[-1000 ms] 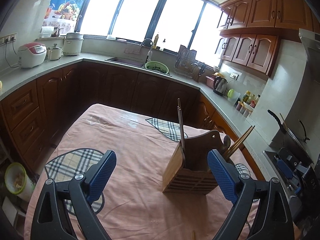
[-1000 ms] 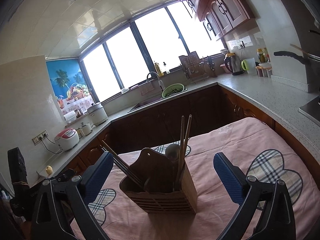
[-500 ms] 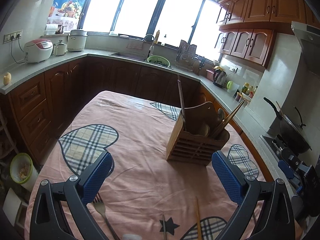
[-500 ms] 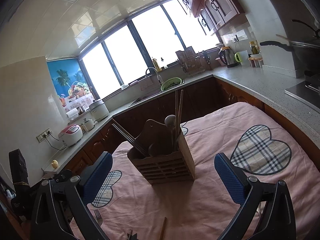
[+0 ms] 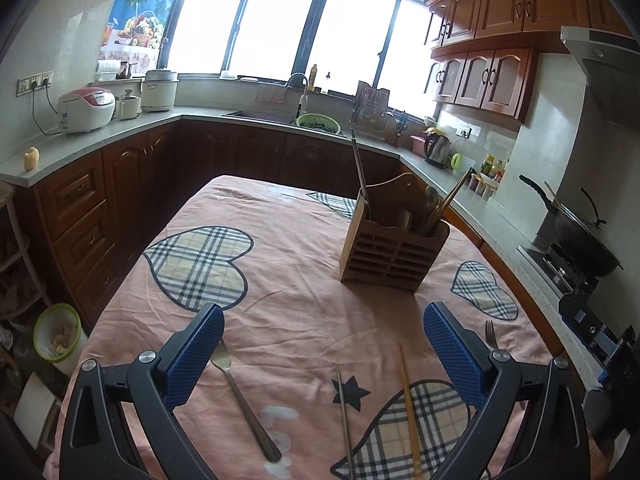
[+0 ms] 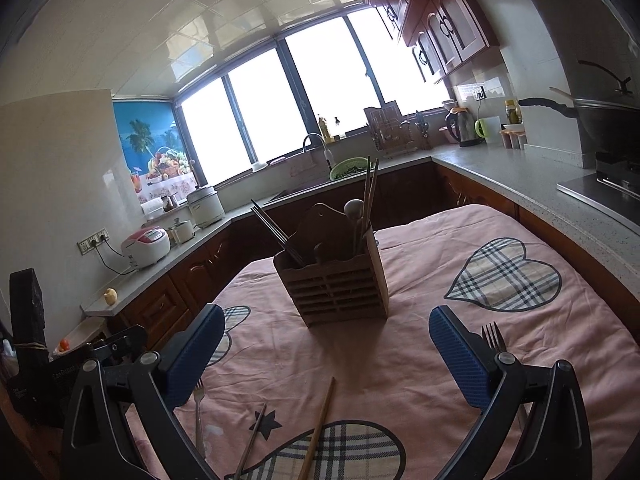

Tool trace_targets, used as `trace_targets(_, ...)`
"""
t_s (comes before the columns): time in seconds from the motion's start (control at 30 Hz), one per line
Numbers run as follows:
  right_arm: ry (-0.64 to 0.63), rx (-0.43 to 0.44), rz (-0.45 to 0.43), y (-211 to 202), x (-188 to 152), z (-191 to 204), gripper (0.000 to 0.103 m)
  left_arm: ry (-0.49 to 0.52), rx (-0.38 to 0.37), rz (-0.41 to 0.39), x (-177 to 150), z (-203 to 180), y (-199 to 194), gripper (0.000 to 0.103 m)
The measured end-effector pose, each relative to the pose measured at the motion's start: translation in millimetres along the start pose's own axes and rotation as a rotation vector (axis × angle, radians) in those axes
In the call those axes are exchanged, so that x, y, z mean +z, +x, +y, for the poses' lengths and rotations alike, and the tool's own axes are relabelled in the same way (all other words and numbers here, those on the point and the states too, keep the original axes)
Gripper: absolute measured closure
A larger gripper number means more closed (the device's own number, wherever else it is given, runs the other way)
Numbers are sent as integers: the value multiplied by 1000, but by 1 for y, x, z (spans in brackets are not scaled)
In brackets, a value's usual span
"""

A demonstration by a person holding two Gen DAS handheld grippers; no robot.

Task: Organize utensils

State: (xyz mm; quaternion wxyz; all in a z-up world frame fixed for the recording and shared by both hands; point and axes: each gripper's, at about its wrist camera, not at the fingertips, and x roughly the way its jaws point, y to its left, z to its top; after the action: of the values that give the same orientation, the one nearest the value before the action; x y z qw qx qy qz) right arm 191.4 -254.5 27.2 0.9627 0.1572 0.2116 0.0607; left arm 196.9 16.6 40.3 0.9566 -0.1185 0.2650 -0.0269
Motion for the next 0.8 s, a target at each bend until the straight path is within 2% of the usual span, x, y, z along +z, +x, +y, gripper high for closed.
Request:
trace_targets(0.3,-72,-6,-8,-24,-18,14,0,27,48,-57,-24,4,-34,2)
trace_targets(0.6,-156,-34,-51,-50,-37,25,0,75,62,-72,-47,1,-51,2)
trace_targets(0.73,-205,-25,-90,-69,-33,33,0,126,52,-69,-43,-9,-67,1)
trace_targets(0.8,-244,-24,-106,-81,-24,40,0,163,54,-101,-40,-14,-80,1)
